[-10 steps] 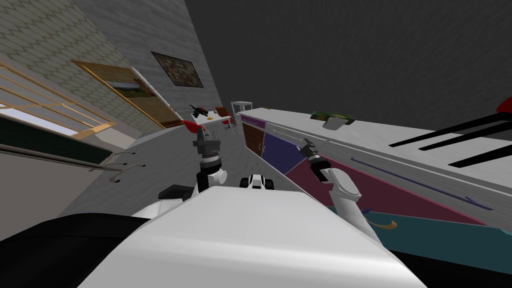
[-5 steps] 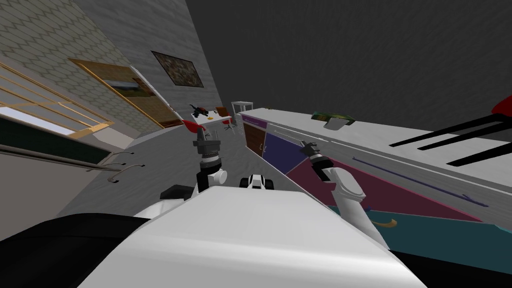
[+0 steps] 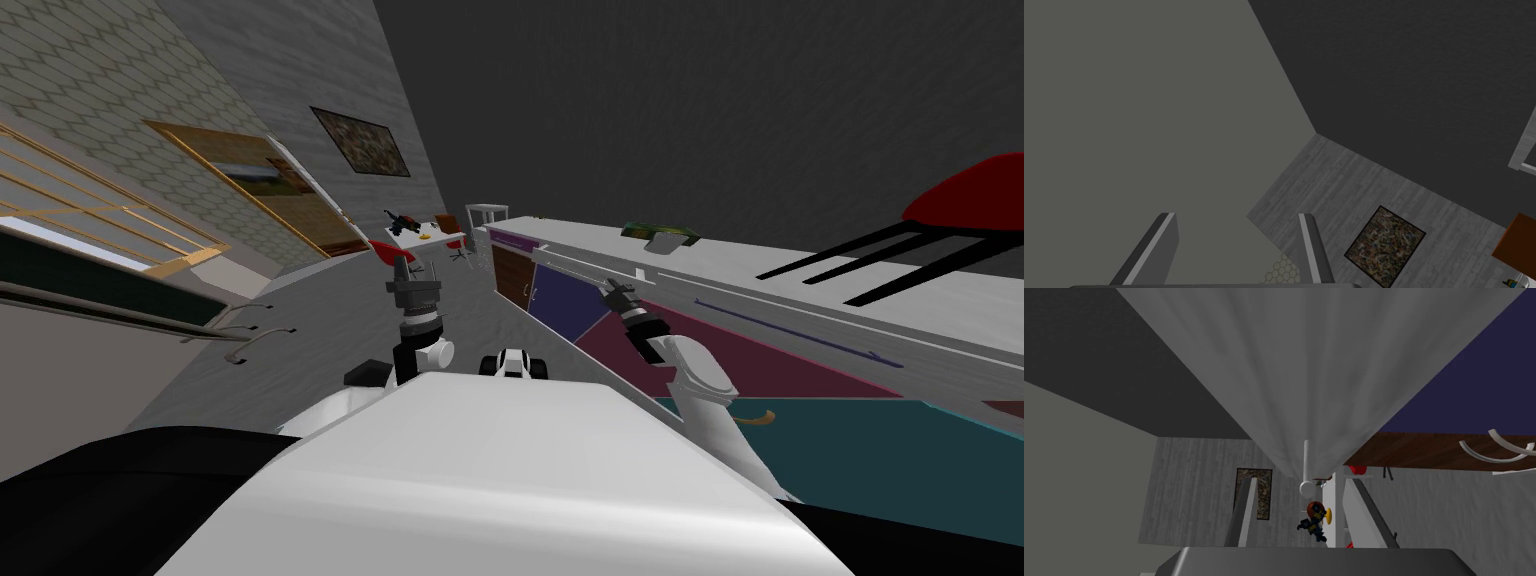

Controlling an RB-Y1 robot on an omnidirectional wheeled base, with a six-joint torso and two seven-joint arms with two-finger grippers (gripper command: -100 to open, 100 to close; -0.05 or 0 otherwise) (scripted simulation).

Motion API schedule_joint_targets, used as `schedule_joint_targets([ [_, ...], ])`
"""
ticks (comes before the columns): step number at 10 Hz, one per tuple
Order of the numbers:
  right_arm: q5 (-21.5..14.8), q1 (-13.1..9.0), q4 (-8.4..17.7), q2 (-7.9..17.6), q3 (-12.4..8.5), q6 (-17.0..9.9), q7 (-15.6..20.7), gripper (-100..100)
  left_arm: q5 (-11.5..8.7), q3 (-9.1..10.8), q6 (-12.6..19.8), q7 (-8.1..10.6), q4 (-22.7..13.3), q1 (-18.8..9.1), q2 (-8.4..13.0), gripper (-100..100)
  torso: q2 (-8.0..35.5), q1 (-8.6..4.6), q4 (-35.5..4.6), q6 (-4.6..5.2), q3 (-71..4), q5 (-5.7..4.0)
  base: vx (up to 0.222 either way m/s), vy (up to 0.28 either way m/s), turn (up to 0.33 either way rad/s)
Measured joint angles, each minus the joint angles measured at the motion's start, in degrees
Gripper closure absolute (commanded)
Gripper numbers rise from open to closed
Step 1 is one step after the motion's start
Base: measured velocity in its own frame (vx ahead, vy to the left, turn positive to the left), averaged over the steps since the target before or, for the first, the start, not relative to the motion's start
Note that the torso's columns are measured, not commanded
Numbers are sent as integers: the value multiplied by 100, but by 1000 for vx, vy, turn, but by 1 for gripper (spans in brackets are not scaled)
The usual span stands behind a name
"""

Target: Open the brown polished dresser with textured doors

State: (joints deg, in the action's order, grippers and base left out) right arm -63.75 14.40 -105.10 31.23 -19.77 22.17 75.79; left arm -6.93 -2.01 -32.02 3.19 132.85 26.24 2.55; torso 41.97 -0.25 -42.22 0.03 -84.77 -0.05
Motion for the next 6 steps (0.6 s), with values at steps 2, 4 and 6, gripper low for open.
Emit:
schedule_joint_targets([
  [2, 31, -18, -7, 301, -40, -59, -258, -100, 0, 0, 0, 0, 0, 0, 0, 0, 21, 30, -4, -4, 14, 8, 11, 58, -11],
  [4, 98, -31, 26, 547, -131, -52, -451, -100, 0, 0, 0, 0, 0, 0, 0, 0, 34, 26, -7, -3, 22, 5, 10, 53, -14],
  [6, 160, -52, 59, 836, -216, -47, -663, -100, 0, 0, 0, 0, 0, 0, 0, 0, 37, 25, -8, -3, 24, 5, 0, 52, -12],
])
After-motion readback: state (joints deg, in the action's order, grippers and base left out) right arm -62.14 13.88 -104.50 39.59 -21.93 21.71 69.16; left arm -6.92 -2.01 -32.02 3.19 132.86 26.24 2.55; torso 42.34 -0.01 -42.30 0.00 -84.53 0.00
